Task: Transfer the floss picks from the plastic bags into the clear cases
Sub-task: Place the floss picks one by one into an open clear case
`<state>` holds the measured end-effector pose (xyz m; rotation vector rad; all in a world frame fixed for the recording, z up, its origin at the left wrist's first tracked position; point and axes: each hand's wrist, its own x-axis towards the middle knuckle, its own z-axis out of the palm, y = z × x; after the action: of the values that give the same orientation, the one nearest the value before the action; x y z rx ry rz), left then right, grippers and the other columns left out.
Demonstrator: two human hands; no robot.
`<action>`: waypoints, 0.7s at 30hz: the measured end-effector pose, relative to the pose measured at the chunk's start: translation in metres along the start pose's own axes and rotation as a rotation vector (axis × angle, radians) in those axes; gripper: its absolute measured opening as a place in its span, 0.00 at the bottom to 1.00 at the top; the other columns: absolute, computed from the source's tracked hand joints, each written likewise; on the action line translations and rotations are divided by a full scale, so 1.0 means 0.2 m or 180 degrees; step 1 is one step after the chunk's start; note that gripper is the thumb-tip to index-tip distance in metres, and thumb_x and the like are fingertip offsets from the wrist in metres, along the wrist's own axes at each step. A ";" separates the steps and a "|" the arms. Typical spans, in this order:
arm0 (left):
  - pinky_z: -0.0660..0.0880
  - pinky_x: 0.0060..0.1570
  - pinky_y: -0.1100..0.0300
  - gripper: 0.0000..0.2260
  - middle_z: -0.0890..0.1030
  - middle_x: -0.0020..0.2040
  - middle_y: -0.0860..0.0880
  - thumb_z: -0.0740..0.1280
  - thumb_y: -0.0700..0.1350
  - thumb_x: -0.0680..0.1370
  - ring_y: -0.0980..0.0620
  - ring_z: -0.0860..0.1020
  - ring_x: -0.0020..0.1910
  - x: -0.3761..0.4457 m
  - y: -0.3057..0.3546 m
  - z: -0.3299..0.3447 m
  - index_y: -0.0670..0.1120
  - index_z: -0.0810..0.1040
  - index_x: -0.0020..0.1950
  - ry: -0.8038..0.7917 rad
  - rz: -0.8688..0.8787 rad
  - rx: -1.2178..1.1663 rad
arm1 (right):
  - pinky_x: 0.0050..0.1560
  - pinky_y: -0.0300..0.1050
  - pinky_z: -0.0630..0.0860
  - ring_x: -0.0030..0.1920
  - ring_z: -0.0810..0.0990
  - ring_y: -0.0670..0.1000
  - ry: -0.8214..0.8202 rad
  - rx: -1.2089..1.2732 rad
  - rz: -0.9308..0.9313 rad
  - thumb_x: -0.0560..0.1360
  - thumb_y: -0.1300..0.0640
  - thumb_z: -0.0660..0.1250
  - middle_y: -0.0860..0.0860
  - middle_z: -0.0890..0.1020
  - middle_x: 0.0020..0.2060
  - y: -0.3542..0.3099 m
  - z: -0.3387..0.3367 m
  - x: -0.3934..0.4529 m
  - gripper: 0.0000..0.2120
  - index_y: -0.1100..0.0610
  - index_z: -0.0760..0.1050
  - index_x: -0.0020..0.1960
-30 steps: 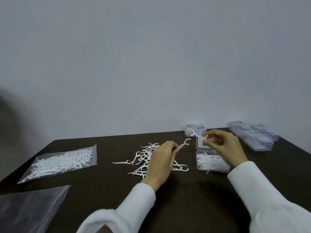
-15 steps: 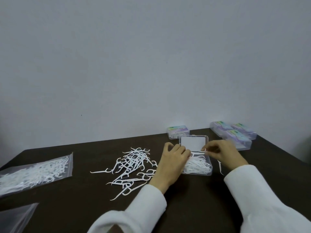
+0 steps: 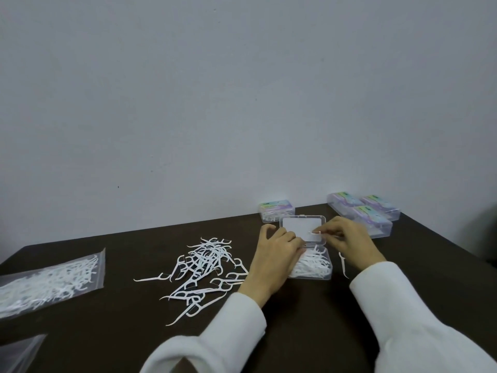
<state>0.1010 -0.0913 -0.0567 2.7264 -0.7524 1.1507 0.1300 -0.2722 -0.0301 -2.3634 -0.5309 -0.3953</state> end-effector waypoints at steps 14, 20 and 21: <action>0.61 0.60 0.66 0.25 0.75 0.62 0.54 0.67 0.60 0.74 0.59 0.70 0.61 -0.08 -0.06 -0.09 0.52 0.71 0.67 -0.0569 -0.0720 -0.1368 | 0.44 0.42 0.76 0.43 0.78 0.46 0.0717 0.0228 0.0542 0.75 0.59 0.66 0.49 0.81 0.44 -0.06 0.00 -0.03 0.05 0.50 0.78 0.48; 0.60 0.65 0.61 0.28 0.73 0.65 0.54 0.67 0.62 0.73 0.57 0.68 0.64 -0.08 -0.07 -0.07 0.51 0.68 0.70 -0.0917 -0.0784 -0.1178 | 0.45 0.46 0.71 0.45 0.76 0.51 -0.0305 -0.0953 0.2266 0.72 0.47 0.69 0.53 0.80 0.47 -0.02 -0.02 -0.05 0.16 0.57 0.76 0.54; 0.59 0.65 0.61 0.28 0.73 0.65 0.54 0.67 0.62 0.73 0.57 0.68 0.64 -0.08 -0.08 -0.07 0.51 0.68 0.70 -0.0929 -0.0812 -0.1169 | 0.45 0.46 0.72 0.47 0.78 0.52 -0.0336 -0.0993 0.2276 0.72 0.47 0.70 0.54 0.80 0.48 -0.02 -0.01 -0.05 0.16 0.57 0.76 0.54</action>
<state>0.0890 -0.0674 -0.0558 2.5986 -0.5532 0.5108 0.1197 -0.2732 -0.0295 -2.6814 0.3700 -0.0194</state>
